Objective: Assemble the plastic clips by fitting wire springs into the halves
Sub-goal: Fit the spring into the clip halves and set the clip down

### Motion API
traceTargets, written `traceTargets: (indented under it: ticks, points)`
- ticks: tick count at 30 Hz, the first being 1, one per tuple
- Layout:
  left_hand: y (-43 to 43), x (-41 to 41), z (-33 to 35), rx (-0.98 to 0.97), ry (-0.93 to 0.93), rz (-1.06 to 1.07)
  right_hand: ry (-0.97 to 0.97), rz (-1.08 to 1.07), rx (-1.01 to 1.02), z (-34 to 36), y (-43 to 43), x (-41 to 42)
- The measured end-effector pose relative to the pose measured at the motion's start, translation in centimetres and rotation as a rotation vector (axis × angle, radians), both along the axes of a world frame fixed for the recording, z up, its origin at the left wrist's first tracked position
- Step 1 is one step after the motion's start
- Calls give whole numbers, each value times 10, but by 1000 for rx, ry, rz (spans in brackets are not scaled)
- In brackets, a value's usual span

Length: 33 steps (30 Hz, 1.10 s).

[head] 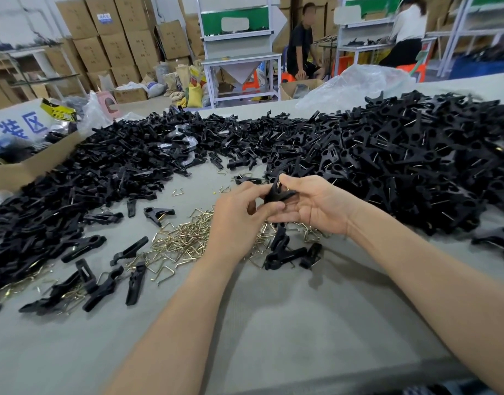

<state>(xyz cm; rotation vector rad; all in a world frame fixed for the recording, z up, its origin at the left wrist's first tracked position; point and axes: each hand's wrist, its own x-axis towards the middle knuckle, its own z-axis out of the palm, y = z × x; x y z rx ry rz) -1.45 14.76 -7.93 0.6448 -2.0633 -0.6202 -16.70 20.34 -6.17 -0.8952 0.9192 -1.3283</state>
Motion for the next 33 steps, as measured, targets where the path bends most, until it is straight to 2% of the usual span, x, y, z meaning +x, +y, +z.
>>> traceTargets:
  ticks: [15, 21, 27, 33]
  points:
    - [0, 2, 1, -45, 13, 8, -8, 14, -21, 2, 1, 1]
    - [6, 0, 6, -90, 82, 65, -62, -1, -26, 3, 0, 9]
    - [10, -2, 10, -258, 65, 31, -46, 52, 16, 6, 5, 5]
    - [7, -3, 9, -294, 63, 33, -83, 33, -21, 4, 4, 4]
